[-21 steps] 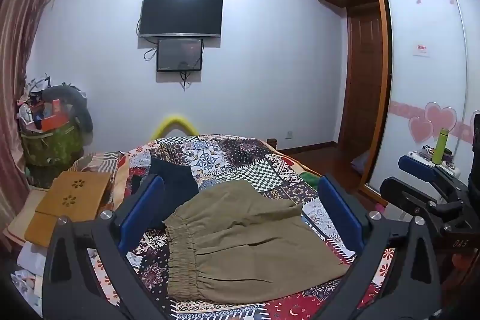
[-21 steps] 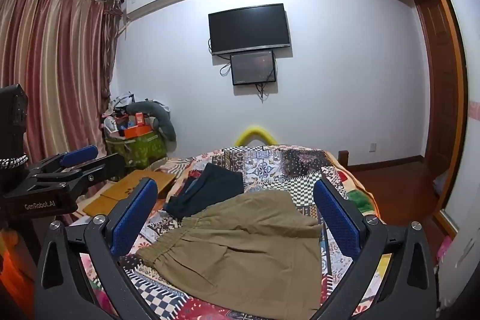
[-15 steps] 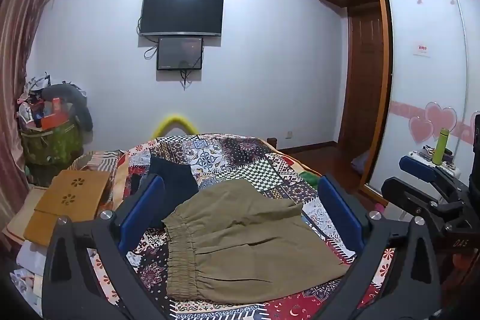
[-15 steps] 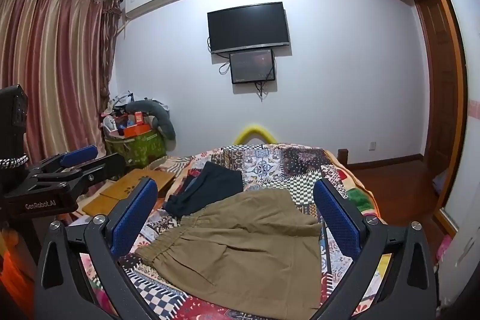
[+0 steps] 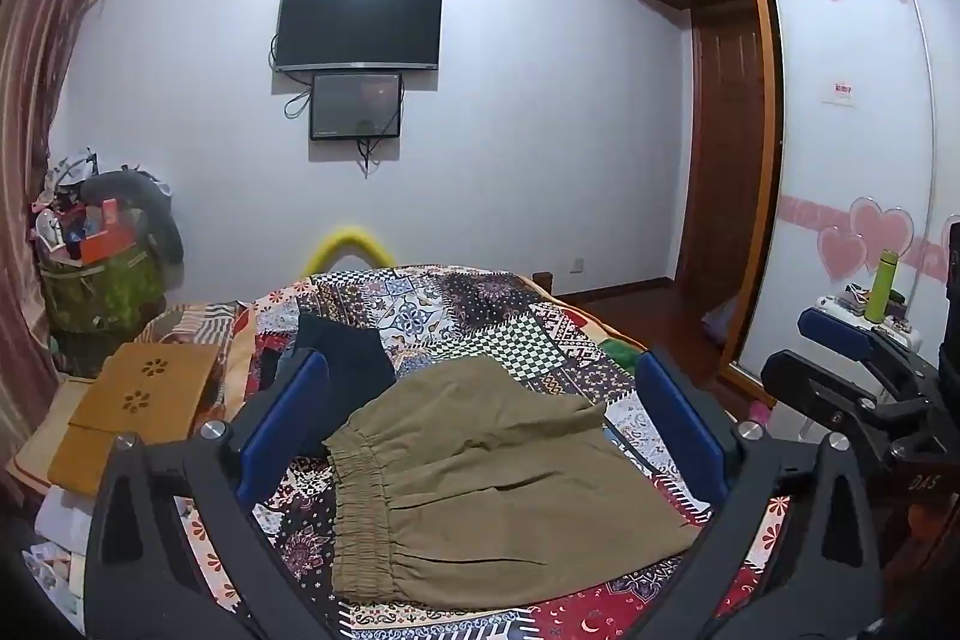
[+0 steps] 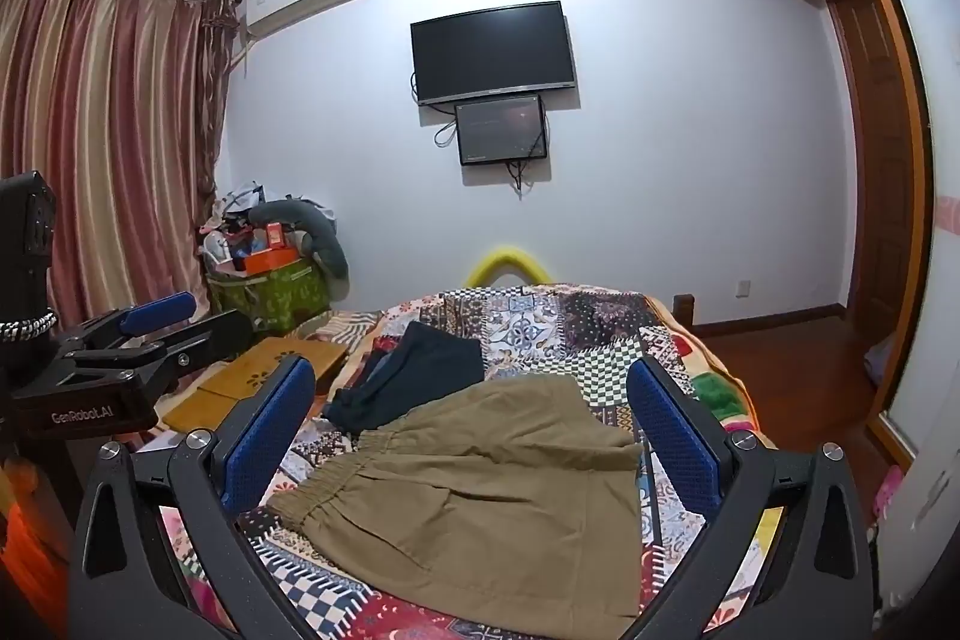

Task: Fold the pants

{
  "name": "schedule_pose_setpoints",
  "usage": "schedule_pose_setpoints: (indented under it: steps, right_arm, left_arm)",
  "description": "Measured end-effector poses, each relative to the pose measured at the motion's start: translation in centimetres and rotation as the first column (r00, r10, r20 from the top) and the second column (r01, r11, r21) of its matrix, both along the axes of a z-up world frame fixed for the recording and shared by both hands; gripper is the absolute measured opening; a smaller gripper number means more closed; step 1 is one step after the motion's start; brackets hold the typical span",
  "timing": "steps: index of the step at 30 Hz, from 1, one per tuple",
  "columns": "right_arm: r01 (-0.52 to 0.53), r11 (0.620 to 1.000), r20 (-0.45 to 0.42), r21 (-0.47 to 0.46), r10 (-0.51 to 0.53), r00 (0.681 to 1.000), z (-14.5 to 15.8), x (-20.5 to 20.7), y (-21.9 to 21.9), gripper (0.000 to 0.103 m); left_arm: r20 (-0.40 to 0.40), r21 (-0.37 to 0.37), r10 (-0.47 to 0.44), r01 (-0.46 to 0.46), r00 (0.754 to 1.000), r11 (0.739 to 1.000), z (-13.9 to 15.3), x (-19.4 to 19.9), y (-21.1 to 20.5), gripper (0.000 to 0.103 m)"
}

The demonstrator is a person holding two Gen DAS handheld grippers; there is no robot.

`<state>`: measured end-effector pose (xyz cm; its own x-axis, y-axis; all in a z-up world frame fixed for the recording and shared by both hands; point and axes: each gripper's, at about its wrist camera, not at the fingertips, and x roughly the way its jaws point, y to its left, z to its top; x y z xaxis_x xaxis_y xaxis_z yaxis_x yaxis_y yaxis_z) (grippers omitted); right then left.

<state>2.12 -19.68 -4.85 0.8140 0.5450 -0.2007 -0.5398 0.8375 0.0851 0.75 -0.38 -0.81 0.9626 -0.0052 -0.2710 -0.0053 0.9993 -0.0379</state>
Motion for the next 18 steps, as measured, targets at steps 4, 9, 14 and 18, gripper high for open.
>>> schedule_pose_setpoints:
  steps: [4,9,14,18]
  right_arm:
    - [0.002,1.000,0.004,0.000,-0.002,1.000,0.0,-0.2,-0.2,0.103]
    - [0.014,1.000,-0.004,0.003,-0.014,1.000,-1.1,0.4,0.2,0.103]
    - [0.017,1.000,-0.003,0.004,-0.017,1.000,-1.1,-0.1,0.1,0.103]
    - [0.013,1.000,-0.006,0.004,-0.013,1.000,-0.6,0.2,0.0,0.103]
  left_arm:
    - [0.001,-0.002,-0.002,0.002,1.000,1.000,0.2,-0.1,0.1,0.103]
    - [-0.002,0.003,-0.003,0.003,1.000,1.000,0.3,-0.1,0.0,0.103]
    - [-0.007,0.009,-0.007,0.007,1.000,1.000,0.4,0.0,-0.1,0.103]
    - [-0.009,0.008,-0.010,0.010,1.000,1.000,0.4,0.0,-0.1,0.103]
